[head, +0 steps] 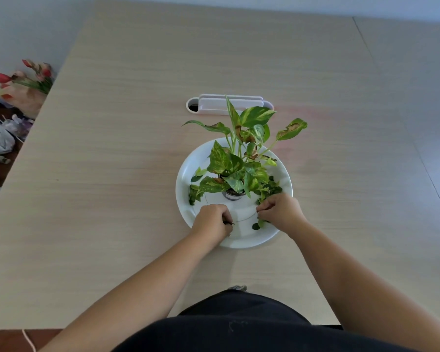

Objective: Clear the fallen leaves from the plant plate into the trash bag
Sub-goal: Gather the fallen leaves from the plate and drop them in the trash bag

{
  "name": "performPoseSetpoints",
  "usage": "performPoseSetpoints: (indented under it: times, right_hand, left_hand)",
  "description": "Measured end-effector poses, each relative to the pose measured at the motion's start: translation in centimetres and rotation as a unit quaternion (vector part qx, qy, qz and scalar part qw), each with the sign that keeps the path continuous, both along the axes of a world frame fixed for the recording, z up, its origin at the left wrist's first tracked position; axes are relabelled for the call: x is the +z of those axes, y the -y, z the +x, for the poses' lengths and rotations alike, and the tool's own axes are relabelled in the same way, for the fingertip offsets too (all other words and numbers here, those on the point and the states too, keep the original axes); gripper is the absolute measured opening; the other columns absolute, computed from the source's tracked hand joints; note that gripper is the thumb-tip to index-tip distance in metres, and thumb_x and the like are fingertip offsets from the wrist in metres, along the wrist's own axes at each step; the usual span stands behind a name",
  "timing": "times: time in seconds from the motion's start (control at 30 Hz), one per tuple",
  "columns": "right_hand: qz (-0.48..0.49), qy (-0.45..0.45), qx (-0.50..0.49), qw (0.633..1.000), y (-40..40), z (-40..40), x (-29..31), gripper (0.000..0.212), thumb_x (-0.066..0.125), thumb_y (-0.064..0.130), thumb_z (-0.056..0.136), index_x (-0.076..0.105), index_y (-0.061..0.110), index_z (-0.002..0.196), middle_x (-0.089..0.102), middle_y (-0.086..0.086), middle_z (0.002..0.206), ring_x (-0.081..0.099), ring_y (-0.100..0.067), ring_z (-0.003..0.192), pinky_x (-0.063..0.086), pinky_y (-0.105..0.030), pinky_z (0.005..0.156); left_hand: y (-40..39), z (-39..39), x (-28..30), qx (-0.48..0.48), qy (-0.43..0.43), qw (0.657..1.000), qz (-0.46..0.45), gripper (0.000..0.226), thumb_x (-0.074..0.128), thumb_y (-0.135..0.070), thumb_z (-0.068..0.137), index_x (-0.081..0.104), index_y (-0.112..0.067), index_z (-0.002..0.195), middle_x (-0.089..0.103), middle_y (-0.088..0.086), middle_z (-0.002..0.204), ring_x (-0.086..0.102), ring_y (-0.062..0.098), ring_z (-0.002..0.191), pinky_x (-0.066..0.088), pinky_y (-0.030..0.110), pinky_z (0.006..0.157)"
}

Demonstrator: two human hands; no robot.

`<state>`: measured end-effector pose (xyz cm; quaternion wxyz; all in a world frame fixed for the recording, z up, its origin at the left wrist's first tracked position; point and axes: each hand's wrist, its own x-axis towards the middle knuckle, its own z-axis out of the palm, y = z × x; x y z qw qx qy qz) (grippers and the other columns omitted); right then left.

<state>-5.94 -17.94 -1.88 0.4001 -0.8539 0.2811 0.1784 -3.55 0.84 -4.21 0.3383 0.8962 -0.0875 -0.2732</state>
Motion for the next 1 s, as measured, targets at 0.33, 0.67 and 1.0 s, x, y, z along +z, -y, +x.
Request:
performPoseSetpoints:
  times: [0.33, 0.67, 1.0]
  right_hand:
    - [0.103, 0.032, -0.134, 0.985, 1.0, -1.4, 0.5, 0.014, 0.074, 0.004, 0.072, 0.074, 0.018, 0.074, 0.071, 0.001, 0.079, 0.064, -0.015, 0.073, 0.053, -0.024, 0.065]
    - [0.169, 0.055, -0.167, 0.97, -0.3, -2.6, 0.2, 0.02, 0.076, 0.008, 0.075, 0.076, 0.021, 0.089, 0.073, -0.004, 0.09, 0.067, -0.018, 0.082, 0.05, -0.022, 0.068]
    - [-0.155, -0.032, 0.197, 0.967, -3.0, -1.6, -0.7, 0.024, 0.052, 0.01, 0.089, 0.074, 0.005, 0.099, 0.062, -0.008, 0.105, 0.058, -0.026, 0.105, 0.05, -0.031, 0.084]
  left_hand:
    - [-2.0, 0.9, 1.5, 0.11, -0.028, 0.992, -0.05, 0.011, 0.075, -0.01, 0.069, 0.07, -0.016, 0.077, 0.067, 0.001, 0.076, 0.057, 0.013, 0.065, 0.045, 0.02, 0.061]
    - [-2.7, 0.8, 2.3, 0.115, -0.023, 0.991, -0.065, 0.015, 0.076, -0.01, 0.067, 0.068, -0.022, 0.07, 0.071, 0.006, 0.081, 0.057, 0.015, 0.065, 0.048, 0.026, 0.064]
    - [0.2, 0.4, 1.1, -0.17, 0.058, 0.981, 0.075, 0.018, 0.071, -0.018, 0.078, 0.071, -0.017, 0.096, 0.061, 0.003, 0.105, 0.059, 0.021, 0.098, 0.04, 0.022, 0.075]
